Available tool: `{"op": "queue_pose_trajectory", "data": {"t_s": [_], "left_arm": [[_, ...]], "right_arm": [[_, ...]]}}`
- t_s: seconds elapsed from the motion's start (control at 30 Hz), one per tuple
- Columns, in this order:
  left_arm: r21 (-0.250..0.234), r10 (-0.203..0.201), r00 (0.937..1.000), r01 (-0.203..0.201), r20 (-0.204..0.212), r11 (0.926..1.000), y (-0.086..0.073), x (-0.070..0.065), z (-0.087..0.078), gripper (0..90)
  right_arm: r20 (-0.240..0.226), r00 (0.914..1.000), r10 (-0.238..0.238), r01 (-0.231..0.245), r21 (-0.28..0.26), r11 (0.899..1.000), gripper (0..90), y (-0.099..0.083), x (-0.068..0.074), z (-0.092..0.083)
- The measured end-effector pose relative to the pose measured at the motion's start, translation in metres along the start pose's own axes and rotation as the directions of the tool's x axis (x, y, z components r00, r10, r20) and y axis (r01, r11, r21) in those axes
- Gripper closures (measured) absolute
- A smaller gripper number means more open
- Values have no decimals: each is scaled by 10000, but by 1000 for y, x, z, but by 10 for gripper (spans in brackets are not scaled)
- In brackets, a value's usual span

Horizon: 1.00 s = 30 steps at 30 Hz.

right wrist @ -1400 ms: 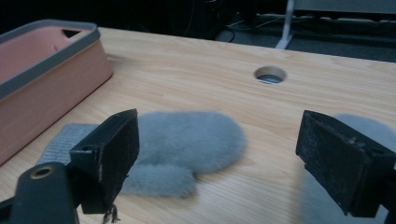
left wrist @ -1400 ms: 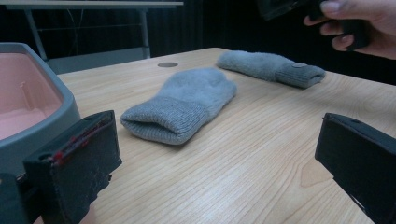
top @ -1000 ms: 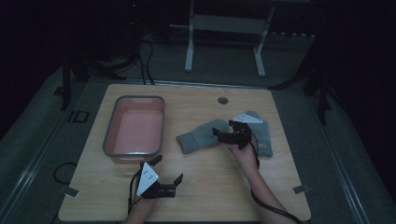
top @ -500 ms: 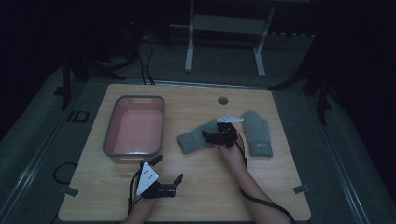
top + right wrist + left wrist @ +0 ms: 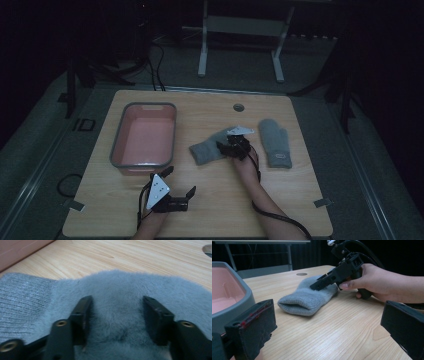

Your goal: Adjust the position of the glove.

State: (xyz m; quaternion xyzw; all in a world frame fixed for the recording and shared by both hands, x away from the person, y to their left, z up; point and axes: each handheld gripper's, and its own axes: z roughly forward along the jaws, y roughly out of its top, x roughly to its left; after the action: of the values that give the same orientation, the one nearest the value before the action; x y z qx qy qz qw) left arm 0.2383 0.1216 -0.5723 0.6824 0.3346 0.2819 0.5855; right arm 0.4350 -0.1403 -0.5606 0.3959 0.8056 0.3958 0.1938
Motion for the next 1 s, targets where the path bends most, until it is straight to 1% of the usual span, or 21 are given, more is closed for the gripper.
{"op": "queue_pose_trajectory", "data": {"t_s": [0.07,0.1,0.13,0.2,0.23,0.27,0.3,0.33,0.37,0.43,0.53,0.63,0.7,0.73,0.8,0.83,0.87,0.9,0.93,0.97,1.0], "left_arm": [[11,-28,10000,28,5,10000,0,0,0,2],[11,-28,10000,28,5,10000,0,0,0,2],[12,-27,10000,27,7,10000,0,0,0,2],[7,-20,10000,20,14,10000,0,0,0,2],[5,-20,10000,20,16,10000,0,0,0,2],[10,-28,10000,28,18,10000,0,0,0,2],[11,-40,10000,40,16,10000,0,1,0,2],[11,-40,10000,40,16,10000,0,1,0,2],[9,-44,10000,44,18,10000,0,1,0,2],[7,-44,10000,44,17,10000,0,1,0,2],[10,-35,10000,35,13,10000,0,1,0,2],[1,-58,10000,58,2,10000,0,1,0,2],[-9,-87,10000,87,-8,10000,0,1,0,2],[-9,-87,10000,87,-8,10000,0,1,0,2],[-3,-88,10000,88,-12,10000,0,1,0,2],[-2,-86,10000,86,-11,10000,0,1,0,2],[3,-79,10000,79,-11,10000,0,1,0,2],[0,-88,10000,88,-15,10000,0,1,0,2],[-1,-90,10000,90,-15,10000,0,1,0,2],[3,-86,10000,86,-18,10000,0,1,0,2],[5,-87,10000,87,-17,10000,0,1,0,2]], "right_arm": [[-174,9998,-96,97,79,9999,601,2,0,0],[-222,9996,-160,163,108,9998,669,3,0,-1],[-315,9992,-236,238,87,9997,717,3,0,-1],[-525,9984,-197,203,109,9997,776,4,1,-2],[-525,9984,-197,203,109,9997,776,4,1,-2],[-895,9960,-39,55,172,9998,804,6,-2,-5],[-1132,9935,102,-85,154,9998,812,7,-3,-7],[-1323,9911,132,-110,174,9998,818,8,-4,-9],[-1451,9894,19,6,172,9999,823,9,-3,-11],[-1630,9860,-360,377,74,9993,827,9,-2,-17],[-2099,9749,-741,724,-155,9973,833,11,-2,-29],[-2728,9540,-1240,1136,-539,9921,835,14,-4,-46],[-3223,9326,-1624,1457,-753,9865,835,18,-7,-58],[-3494,9207,-1738,1563,-781,9846,836,19,-9,-63],[-4076,8901,-2039,1806,-951,9789,836,21,-14,-71],[-4413,8711,-2155,1922,-974,9765,836,21,-16,-74],[-4413,8711,-2155,1922,-974,9765,836,21,-16,-74],[-4682,8534,-2293,2046,-1037,9733,837,20,-17,-76],[-5213,8166,-2477,2205,-1149,9686,836,17,-19,-78],[-5213,8166,-2477,2205,-1149,9686,836,17,-19,-78],[-5292,8069,-2624,2341,-1213,9646,835,15,-19,-77]]}}
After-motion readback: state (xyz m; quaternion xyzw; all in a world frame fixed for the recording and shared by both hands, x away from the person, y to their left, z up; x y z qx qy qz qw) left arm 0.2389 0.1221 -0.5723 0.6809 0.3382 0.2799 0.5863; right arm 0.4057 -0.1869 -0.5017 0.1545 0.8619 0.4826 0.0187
